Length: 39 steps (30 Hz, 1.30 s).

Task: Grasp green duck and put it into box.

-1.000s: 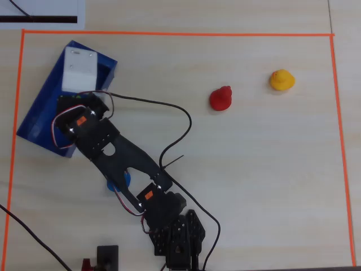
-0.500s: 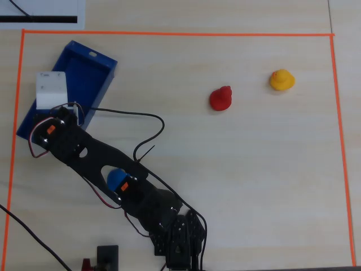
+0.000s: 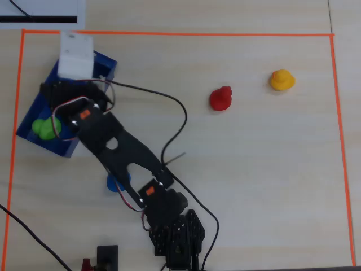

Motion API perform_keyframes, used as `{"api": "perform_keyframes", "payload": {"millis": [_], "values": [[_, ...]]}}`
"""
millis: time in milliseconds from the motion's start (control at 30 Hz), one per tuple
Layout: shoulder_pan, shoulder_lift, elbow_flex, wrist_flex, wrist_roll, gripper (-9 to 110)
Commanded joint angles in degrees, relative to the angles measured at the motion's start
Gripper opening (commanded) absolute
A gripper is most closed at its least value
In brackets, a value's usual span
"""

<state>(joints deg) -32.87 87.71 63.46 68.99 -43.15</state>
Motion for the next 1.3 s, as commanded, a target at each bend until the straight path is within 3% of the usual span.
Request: {"api": "perform_keyframes", "payload": {"millis": [0,200,400,733,967,1267], "values": [[9.4,25.0,10.5,-7.9,-5.4,1],[23.0,49.4,33.8,-21.9,-17.3,0],[27.9,73.7,61.9,-34.1,-26.5,0],[31.3,95.5,100.5,-36.5,-28.5,0],[32.7,102.0,114.7,-33.0,-28.5,0],[29.3,102.1,114.8,-1.5,-32.1,0]]}}
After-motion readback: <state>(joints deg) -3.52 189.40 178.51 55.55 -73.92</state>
